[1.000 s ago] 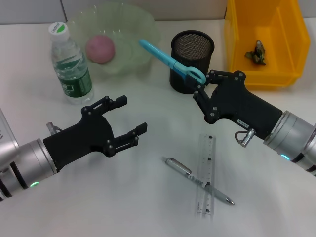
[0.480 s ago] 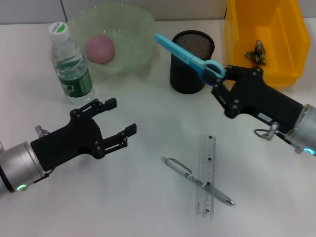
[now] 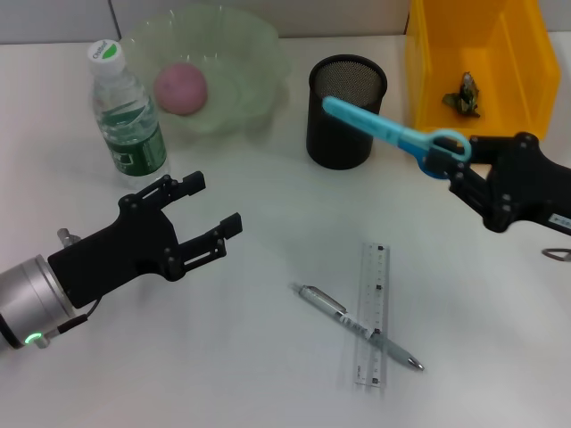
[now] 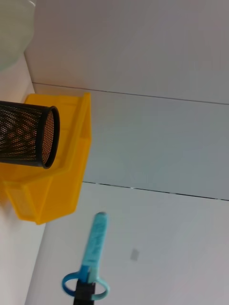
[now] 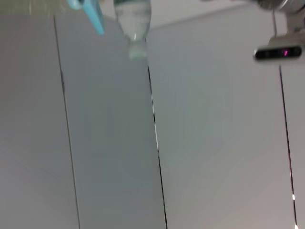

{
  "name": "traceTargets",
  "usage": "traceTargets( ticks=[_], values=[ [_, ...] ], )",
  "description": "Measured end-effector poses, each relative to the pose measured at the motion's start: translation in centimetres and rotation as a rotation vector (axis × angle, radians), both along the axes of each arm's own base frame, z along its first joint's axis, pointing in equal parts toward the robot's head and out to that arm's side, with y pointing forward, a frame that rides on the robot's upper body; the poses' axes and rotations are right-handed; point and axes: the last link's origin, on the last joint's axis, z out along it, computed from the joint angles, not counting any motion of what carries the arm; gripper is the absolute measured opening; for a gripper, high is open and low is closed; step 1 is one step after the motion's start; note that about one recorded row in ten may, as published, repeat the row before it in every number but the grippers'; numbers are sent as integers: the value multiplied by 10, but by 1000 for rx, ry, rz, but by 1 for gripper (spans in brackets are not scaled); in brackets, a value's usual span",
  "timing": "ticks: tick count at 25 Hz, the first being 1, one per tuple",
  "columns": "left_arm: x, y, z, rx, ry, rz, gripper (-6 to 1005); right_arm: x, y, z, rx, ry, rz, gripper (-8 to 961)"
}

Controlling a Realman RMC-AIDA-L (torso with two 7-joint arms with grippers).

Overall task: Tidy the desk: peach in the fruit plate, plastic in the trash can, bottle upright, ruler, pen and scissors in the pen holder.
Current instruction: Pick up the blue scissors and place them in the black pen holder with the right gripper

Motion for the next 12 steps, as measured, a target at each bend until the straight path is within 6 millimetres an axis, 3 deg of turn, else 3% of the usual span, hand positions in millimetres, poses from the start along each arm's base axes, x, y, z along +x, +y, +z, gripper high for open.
traceTargets(
  ticks=[6, 12],
  values=[
    [1, 0, -1, -7, -3, -1, 799, -2, 12, 16, -132, -138, -24, 80],
    [0, -3, -3, -23, 5, -7, 800, -19, 33, 28, -227, -265, -33, 80]
  ],
)
